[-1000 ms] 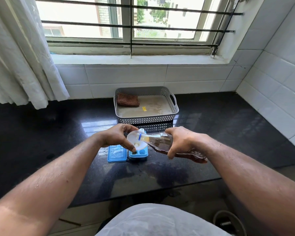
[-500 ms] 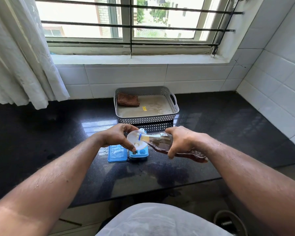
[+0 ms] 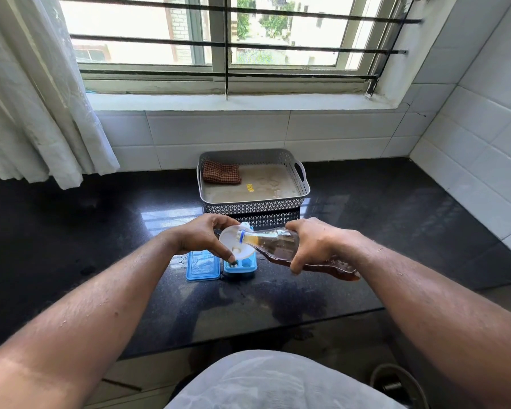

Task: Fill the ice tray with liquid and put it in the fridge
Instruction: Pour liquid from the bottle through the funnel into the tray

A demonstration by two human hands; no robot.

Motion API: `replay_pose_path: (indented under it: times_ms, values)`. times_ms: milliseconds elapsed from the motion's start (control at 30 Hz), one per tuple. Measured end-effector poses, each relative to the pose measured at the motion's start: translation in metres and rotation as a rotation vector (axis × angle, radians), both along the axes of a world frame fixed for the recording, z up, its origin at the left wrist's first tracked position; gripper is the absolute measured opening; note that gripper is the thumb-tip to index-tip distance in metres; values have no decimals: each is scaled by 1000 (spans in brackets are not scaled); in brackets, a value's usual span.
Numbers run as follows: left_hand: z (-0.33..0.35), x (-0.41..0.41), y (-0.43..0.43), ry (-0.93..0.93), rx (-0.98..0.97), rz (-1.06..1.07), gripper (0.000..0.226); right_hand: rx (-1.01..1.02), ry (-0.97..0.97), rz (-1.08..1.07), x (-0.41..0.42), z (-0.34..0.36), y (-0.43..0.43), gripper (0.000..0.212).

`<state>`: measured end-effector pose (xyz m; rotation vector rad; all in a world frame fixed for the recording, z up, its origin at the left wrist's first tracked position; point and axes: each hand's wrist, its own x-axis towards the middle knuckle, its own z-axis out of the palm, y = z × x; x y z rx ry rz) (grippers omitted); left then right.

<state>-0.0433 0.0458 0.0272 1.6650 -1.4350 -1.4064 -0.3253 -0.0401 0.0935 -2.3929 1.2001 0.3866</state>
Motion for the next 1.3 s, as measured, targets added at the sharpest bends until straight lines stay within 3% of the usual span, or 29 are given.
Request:
replay_pose_path:
  times_ms: [200,333,500,767,1067,1300]
  values:
    - [1,0,0,-13,7,1,82,29,-16,-3,1,3,1,88]
    - [2,-1,0,-17,8,-2,83,23,-14,-4,1,4,1,81]
    - [2,-1,0,-22,14,-3,84,39,-25,-13,1,4,1,92]
    - [3,0,0,-21,16,6,83,47,-26,-5,1,4,-1,71]
    - [11,2,-15,16,-19,13,81,21,-81,-56,3,7,-9,77]
    - [18,5,-33,32,-34,42,79,24,-70,-99,5,13,-20,66]
